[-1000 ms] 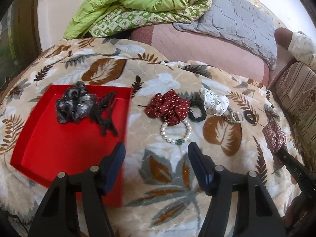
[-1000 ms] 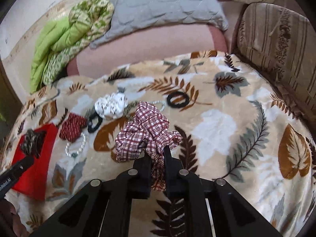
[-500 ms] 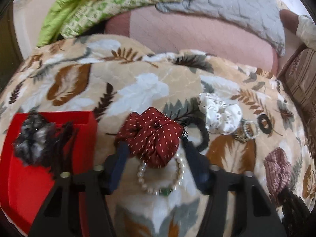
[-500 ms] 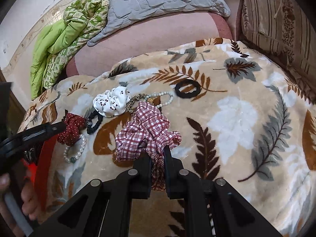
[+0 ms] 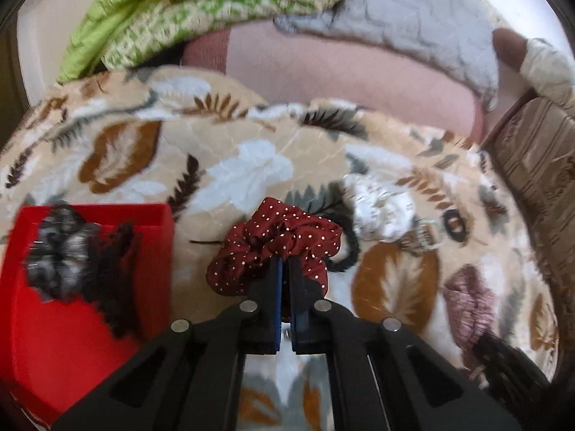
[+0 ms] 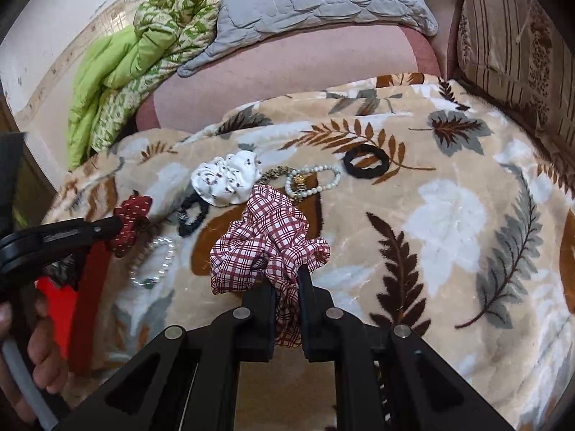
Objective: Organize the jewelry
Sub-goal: 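Carry both scrunchies into the red tray and release them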
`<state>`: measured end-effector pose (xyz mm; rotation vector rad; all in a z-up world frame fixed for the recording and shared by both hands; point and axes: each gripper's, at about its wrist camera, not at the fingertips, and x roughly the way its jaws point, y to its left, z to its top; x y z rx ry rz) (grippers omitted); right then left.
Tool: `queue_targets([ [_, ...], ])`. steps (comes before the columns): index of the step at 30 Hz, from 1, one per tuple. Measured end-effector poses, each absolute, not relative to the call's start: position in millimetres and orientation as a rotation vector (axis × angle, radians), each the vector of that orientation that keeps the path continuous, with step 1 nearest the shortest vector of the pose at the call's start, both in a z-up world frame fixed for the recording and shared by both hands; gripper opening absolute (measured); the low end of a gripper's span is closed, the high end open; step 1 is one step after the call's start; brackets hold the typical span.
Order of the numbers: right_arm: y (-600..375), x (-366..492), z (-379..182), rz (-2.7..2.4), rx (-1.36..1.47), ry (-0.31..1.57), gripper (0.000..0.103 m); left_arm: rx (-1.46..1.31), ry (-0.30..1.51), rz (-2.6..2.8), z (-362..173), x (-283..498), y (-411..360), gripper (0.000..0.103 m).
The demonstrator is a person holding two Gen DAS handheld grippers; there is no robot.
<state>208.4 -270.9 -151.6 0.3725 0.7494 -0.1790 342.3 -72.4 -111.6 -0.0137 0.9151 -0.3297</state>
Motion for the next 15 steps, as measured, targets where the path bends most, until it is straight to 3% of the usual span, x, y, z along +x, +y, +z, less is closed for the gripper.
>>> queue_targets([
  [15,-201,148,-89,0.06,0.332,0.699,0.011,-0.146,0.701,-0.204,-1,162,73,0.003],
])
